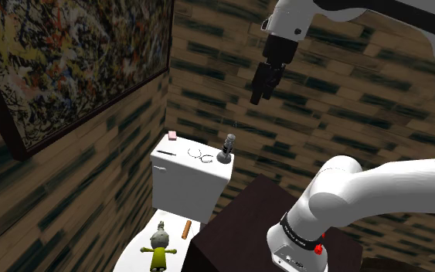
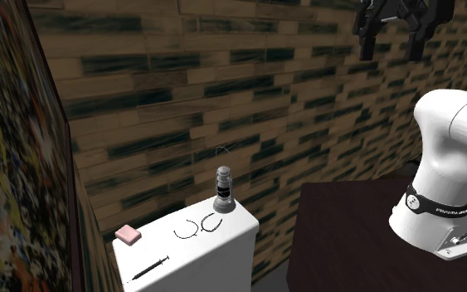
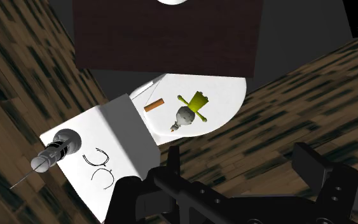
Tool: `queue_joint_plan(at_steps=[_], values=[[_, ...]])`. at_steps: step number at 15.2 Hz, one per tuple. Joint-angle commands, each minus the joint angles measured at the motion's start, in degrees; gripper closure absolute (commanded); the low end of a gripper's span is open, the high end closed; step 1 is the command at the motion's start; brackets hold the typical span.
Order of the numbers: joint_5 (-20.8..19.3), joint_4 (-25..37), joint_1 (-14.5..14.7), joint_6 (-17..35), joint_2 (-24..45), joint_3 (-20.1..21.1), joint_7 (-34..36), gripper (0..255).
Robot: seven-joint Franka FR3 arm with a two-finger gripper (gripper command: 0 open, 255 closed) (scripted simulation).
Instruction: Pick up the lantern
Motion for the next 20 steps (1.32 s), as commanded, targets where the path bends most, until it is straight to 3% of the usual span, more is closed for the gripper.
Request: queue_joint_plan(at_steps=[1,11,20], values=[[0.0,0.0,0.0,0.0,0.0,0.0,0.0,0],[-6.9,-15.2,-2.7,17.2,-1.4,-9.3,-13.0,0],[-11.6,-21.8,-4.9,35.5,6.9,-19.5,-24.9,0]])
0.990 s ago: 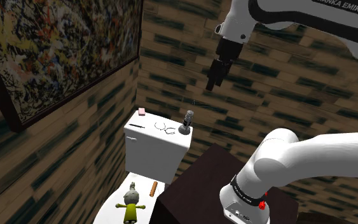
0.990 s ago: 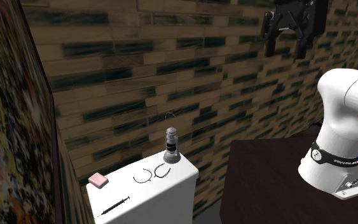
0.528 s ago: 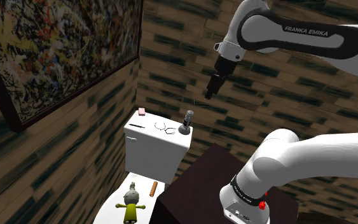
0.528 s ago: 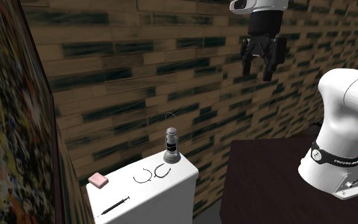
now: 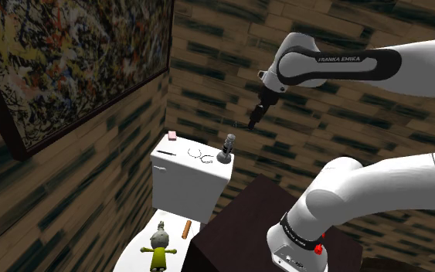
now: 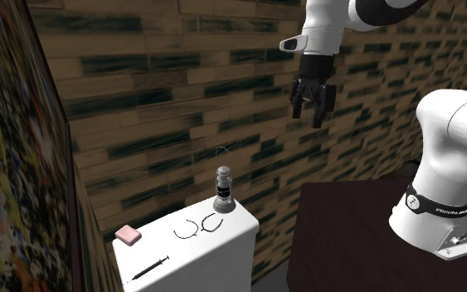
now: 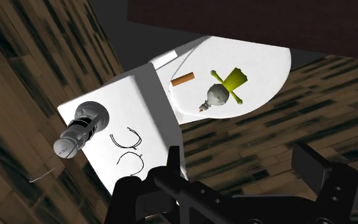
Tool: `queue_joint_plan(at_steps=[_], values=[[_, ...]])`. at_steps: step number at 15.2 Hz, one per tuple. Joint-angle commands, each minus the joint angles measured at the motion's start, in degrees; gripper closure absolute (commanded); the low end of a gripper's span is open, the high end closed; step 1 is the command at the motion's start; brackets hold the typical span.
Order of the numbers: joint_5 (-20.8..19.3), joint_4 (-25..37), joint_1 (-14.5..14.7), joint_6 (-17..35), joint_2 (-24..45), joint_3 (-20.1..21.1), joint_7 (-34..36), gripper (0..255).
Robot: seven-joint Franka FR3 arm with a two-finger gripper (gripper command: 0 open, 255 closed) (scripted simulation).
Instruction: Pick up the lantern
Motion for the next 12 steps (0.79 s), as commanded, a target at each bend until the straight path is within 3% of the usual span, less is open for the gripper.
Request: queue_joint_plan(at_steps=[1,7,12], values=[[-0.6,-0.5,-0.1,4.8,3.3,-2.5,-2.9,0],[0.6,0.1,1.2,17.6,14.7,-10.5,-12.6,0],[8.0,3.5,5.3,26.8,26.5,-18.2,-24.3,0]])
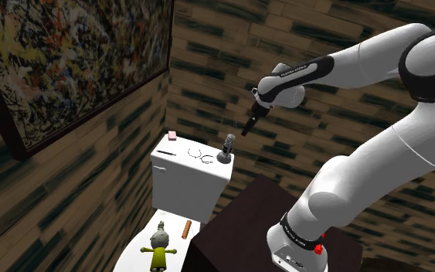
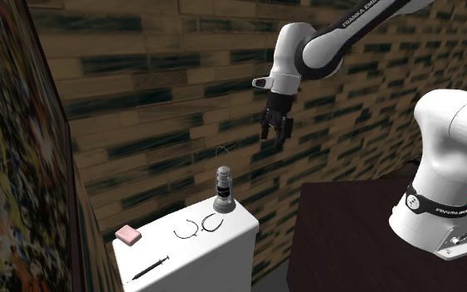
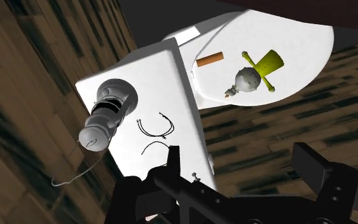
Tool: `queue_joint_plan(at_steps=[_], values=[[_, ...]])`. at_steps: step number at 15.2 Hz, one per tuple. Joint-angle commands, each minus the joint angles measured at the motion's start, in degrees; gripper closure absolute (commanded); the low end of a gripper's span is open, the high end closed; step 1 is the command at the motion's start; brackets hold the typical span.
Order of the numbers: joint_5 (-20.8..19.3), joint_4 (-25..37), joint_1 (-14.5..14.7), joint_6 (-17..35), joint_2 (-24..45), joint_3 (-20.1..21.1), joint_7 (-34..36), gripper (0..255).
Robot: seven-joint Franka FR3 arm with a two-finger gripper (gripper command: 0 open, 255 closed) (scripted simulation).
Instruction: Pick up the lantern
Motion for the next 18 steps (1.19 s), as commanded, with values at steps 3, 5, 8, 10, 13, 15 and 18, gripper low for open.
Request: queue_joint_plan(at_steps=[3,5,8,10,13,15,18], values=[[11.5,4.4,3.9,5.3,10.7,-6.0,-13.3,0],[20.2,7.4,4.9,6.5,16.9,-7.4,-21.5,0],[32.8,13.0,2.6,6.3,26.0,-5.9,-33.1,0],[39.1,17.0,-0.6,5.7,31.5,-3.4,-39.0,0],[45.9,23.4,-5.6,4.6,38.9,0.2,-45.6,0],[49.2,27.9,-8.6,3.9,43.5,2.3,-48.8,0],[52.7,35.1,-12.9,2.7,50.1,5.1,-52.3,0]])
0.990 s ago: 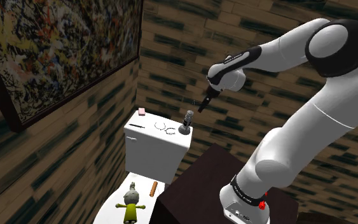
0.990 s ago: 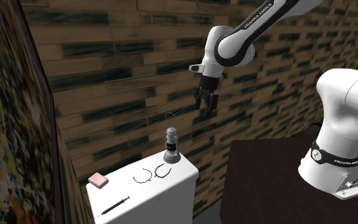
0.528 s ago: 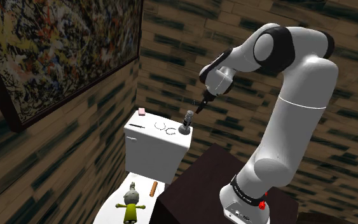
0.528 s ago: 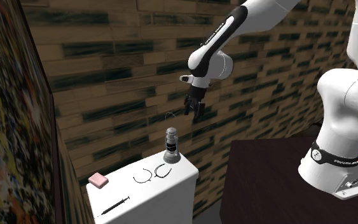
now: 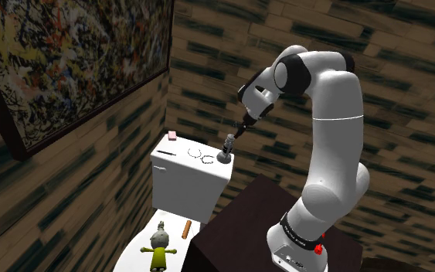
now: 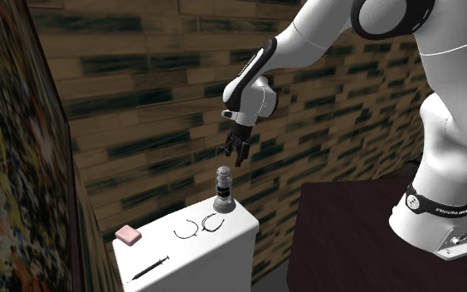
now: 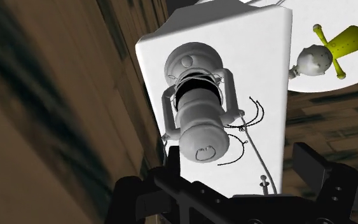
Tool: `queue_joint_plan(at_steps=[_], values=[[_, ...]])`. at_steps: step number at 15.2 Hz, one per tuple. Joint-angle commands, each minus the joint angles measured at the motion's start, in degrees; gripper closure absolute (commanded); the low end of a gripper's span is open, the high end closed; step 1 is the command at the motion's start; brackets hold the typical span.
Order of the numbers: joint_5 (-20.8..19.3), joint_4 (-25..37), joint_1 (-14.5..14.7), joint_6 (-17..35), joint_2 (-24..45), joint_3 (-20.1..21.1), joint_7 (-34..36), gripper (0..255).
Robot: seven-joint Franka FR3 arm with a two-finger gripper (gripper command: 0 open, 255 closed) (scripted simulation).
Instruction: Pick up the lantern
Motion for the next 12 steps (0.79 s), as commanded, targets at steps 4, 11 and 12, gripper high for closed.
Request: queue_joint_plan(at_steps=[4,11,12], values=[[2.9,3.4,-2.2,0.5,4.3,2.2,-2.5,0],[5.4,4.6,-3.6,1.9,7.2,4.0,-4.7,255],[5.4,4.6,-3.6,1.9,7.2,4.0,-4.6,255]])
